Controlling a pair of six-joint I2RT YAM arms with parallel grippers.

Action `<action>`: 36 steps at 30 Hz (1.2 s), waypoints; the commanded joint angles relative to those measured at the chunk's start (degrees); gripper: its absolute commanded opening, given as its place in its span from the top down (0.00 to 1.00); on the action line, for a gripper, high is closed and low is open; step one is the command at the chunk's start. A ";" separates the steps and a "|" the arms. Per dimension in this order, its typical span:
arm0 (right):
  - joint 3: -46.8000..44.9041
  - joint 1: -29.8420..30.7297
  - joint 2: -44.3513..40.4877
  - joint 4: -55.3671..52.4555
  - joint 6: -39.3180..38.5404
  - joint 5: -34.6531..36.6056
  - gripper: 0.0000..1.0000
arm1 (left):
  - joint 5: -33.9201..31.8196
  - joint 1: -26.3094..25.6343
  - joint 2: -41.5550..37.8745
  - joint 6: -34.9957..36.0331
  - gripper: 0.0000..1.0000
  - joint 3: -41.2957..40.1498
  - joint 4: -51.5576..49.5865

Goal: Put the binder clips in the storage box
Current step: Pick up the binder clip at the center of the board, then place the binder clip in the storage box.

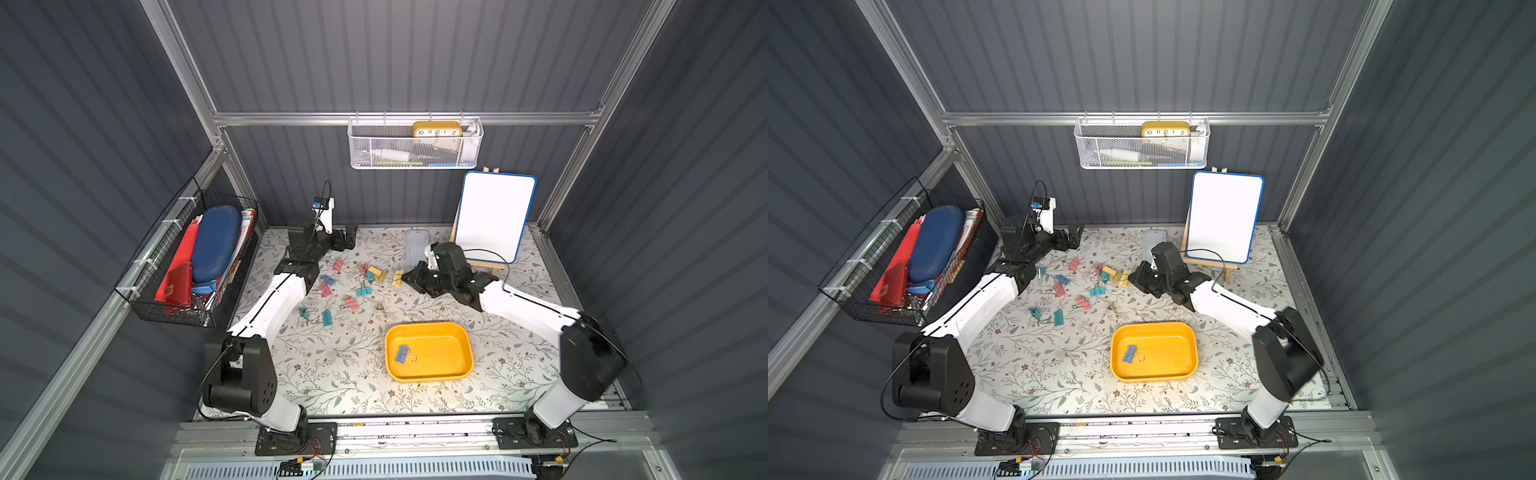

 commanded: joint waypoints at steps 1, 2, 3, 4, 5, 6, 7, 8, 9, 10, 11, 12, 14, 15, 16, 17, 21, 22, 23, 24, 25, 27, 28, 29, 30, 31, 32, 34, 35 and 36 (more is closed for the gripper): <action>-3.46 2.55 -9.71 -10.30 -5.20 1.37 1.00 | 0.48 -0.02 0.05 -0.56 0.01 2.03 -0.34; -4.31 4.28 -12.69 -13.41 -6.21 4.45 1.00 | 0.48 -0.04 -0.08 -0.63 0.01 2.07 -0.35; -5.06 6.28 -15.11 -16.48 -6.84 6.82 1.00 | 0.48 -0.02 -0.15 -0.71 0.01 2.09 -0.35; -5.79 8.11 -16.77 -18.67 -7.16 8.71 1.00 | 0.61 -0.02 -0.26 -0.73 0.01 2.09 -0.42; -6.51 10.32 -18.27 -20.94 -7.06 10.65 1.00 | 0.57 -0.02 -0.33 -0.78 0.01 2.10 -0.43; -7.08 12.12 -19.05 -22.48 -6.70 11.81 1.00 | 0.65 -0.02 -0.42 -0.79 0.01 2.10 -0.36; -7.79 13.85 -19.40 -24.35 -6.11 12.71 1.00 | 0.59 -0.02 -0.50 -0.82 0.01 2.09 -0.35; -8.43 15.31 -19.32 -25.07 -5.99 13.20 1.00 | 0.49 -0.04 -0.51 -0.81 0.01 2.10 -0.42; -9.32 16.59 -18.75 -24.99 -6.47 13.95 1.00 | 0.19 -0.05 -0.51 -0.93 0.01 2.09 -0.42; -10.00 17.43 -17.86 -24.66 -6.55 15.01 1.00 | -0.15 -0.02 -0.51 -1.08 0.01 2.09 -0.52; -10.24 17.92 -16.43 -24.23 -6.68 15.11 1.00 | -0.67 -0.02 -0.43 -1.09 0.01 2.09 -0.48; -10.17 18.33 -14.69 -23.56 -7.11 14.51 1.00 | -1.22 -0.02 -0.30 -1.12 0.01 1.95 -0.44; -8.94 19.45 -10.97 -21.45 -8.08 13.23 1.00 | -3.25 -0.02 0.42 -1.09 0.01 1.74 -0.45; -8.20 20.00 -9.09 -21.05 -8.42 12.96 1.00 | -4.46 -0.07 0.90 -1.01 0.01 1.89 -0.94; -7.27 20.57 -6.71 -20.90 -8.74 12.86 1.00 | -5.25 -0.12 1.69 -0.91 0.01 2.29 -1.39; -6.91 20.89 -5.15 -20.82 -8.82 12.96 1.00 | -5.57 -0.11 2.13 -0.82 0.01 2.46 -1.62; -6.99 21.05 0.13 -18.89 -8.70 13.42 1.00 | -3.71 -0.26 3.07 -0.88 0.01 2.20 -0.81; -6.87 21.05 1.10 -18.18 -8.53 13.07 0.98 | -2.80 -0.45 3.46 -0.61 0.01 2.10 -0.49; -6.68 21.05 1.42 -17.99 -8.63 12.75 0.92 | -2.24 -0.67 3.96 -0.33 0.04 2.29 -0.64; -6.29 21.05 1.17 -18.32 -9.13 12.69 0.86 | -1.84 -1.02 4.72 0.17 0.06 2.67 -1.29; -6.05 21.07 0.32 -18.89 -9.19 13.05 0.80 | -1.88 -1.41 5.31 0.65 0.09 3.09 -1.73; -6.58 21.01 -2.84 -19.03 -9.91 15.52 0.70 | -1.90 -2.19 6.29 1.40 0.14 3.30 -1.96; -7.39 20.96 -5.19 -18.89 -10.75 17.72 0.66 | -1.98 -2.54 6.50 1.48 0.16 3.46 -1.93; -8.27 20.73 -7.77 -19.14 -11.75 19.97 0.64 | -2.06 -2.87 6.89 1.56 0.20 3.54 -2.05; -9.18 20.25 -10.71 -19.75 -12.61 22.17 0.61 | -2.00 -3.16 7.11 1.55 0.21 3.59 -2.07; -10.15 19.74 -13.26 -20.48 -13.30 24.06 0.57 | -2.39 -3.55 7.39 1.54 0.21 3.57 -2.10; -11.34 18.96 -16.16 -21.16 -14.07 26.40 0.54 | -3.86 -4.35 7.60 1.80 0.21 3.72 -2.32; -13.99 17.11 -22.88 -22.07 -16.90 30.31 0.50 | -7.67 -6.83 7.67 5.20 0.22 3.18 -2.71; -14.84 15.95 -25.52 -22.80 -18.54 31.60 0.46 | -10.19 -8.59 7.66 7.85 0.22 2.90 -2.88; -16.03 14.57 -28.68 -24.64 -20.69 33.27 0.41 | -12.66 -10.28 7.80 10.02 0.23 2.80 -3.07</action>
